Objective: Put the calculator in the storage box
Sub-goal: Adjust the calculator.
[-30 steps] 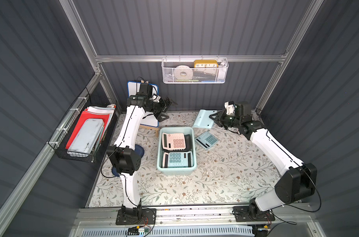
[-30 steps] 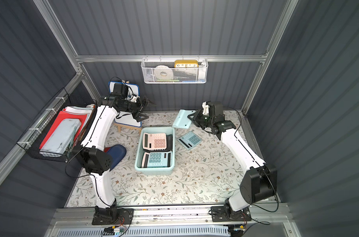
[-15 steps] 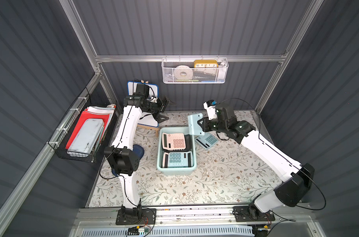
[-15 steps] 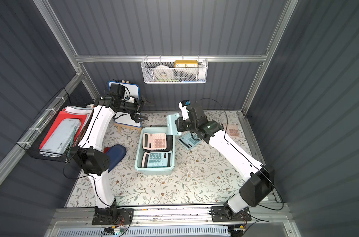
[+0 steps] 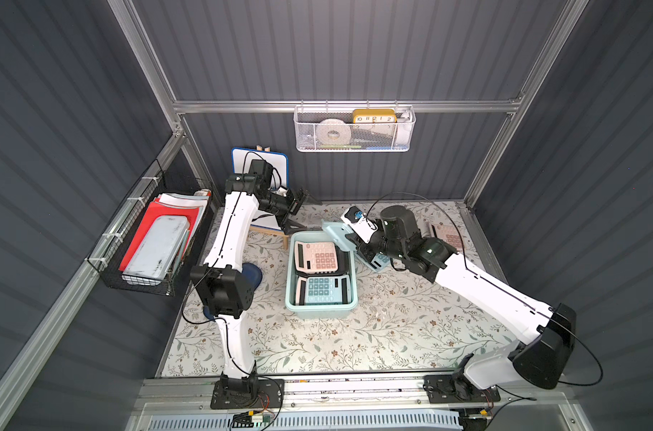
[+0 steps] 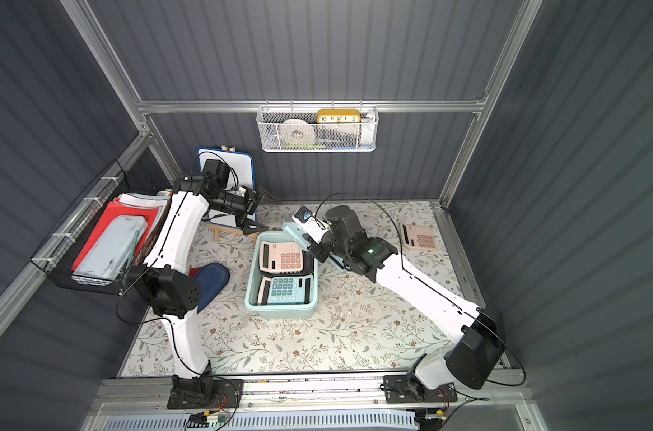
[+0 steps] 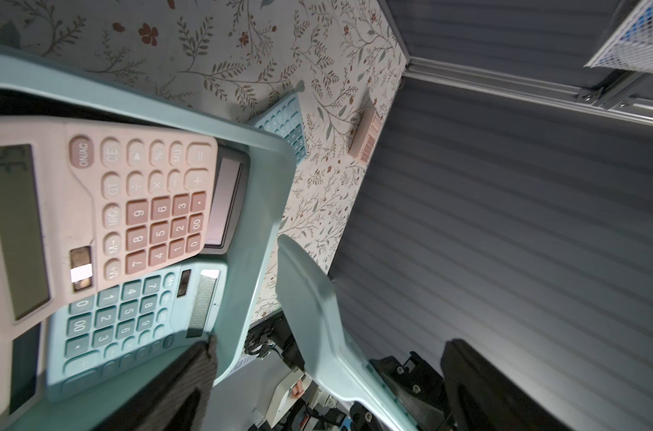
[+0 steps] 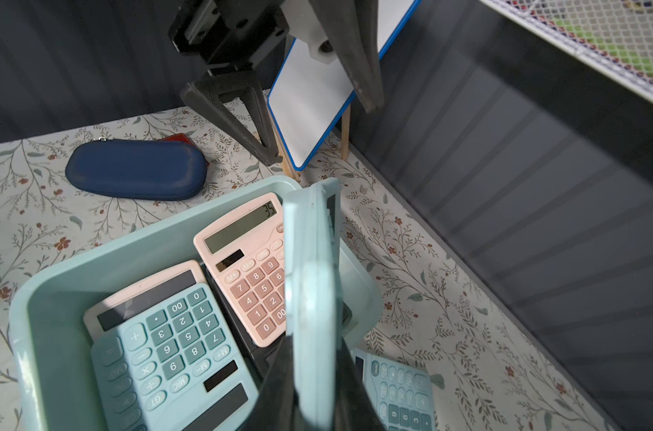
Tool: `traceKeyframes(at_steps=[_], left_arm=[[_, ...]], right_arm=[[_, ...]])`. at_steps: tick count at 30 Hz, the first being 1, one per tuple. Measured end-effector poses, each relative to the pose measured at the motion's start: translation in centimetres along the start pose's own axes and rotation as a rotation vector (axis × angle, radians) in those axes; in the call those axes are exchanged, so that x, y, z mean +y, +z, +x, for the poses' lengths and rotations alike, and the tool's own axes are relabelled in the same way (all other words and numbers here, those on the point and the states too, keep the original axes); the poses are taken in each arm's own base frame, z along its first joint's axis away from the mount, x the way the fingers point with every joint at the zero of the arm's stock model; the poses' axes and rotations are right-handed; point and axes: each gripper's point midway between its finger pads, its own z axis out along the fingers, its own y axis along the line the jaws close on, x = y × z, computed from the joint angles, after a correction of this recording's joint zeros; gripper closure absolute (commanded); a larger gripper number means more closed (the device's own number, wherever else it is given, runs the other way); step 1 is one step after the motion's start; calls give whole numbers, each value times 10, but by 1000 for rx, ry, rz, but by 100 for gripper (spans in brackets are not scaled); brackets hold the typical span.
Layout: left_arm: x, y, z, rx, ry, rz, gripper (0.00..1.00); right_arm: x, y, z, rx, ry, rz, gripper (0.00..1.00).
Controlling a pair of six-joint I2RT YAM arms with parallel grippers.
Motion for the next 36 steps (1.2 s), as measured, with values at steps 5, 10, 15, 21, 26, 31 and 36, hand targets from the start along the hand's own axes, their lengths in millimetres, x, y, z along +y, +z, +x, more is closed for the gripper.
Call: traceKeyframes(at_steps=[5, 10, 15, 21, 26, 31, 36], left_arm=[[11, 11, 4, 62, -25, -10, 1], [21, 30, 22, 148, -57, -25, 1], [21, 47, 38, 210, -61, -33, 14], [21, 53, 39, 223, -75, -22, 35], [19, 52, 36, 218, -85, -12, 50], [19, 52, 35, 216, -119, -14, 55], [14, 52, 30, 202, -116, 6, 60]], right_arm=[[8, 1, -6, -25, -108, -22, 100], [10, 4, -9, -35, -163, -22, 100], [12, 20, 1, -7, -169, -34, 100], [16, 28, 8, 11, -169, -46, 100], [11, 27, 3, 6, -169, -27, 100], [11, 27, 3, 7, -184, -23, 87], [10, 26, 2, 3, -135, -18, 65]])
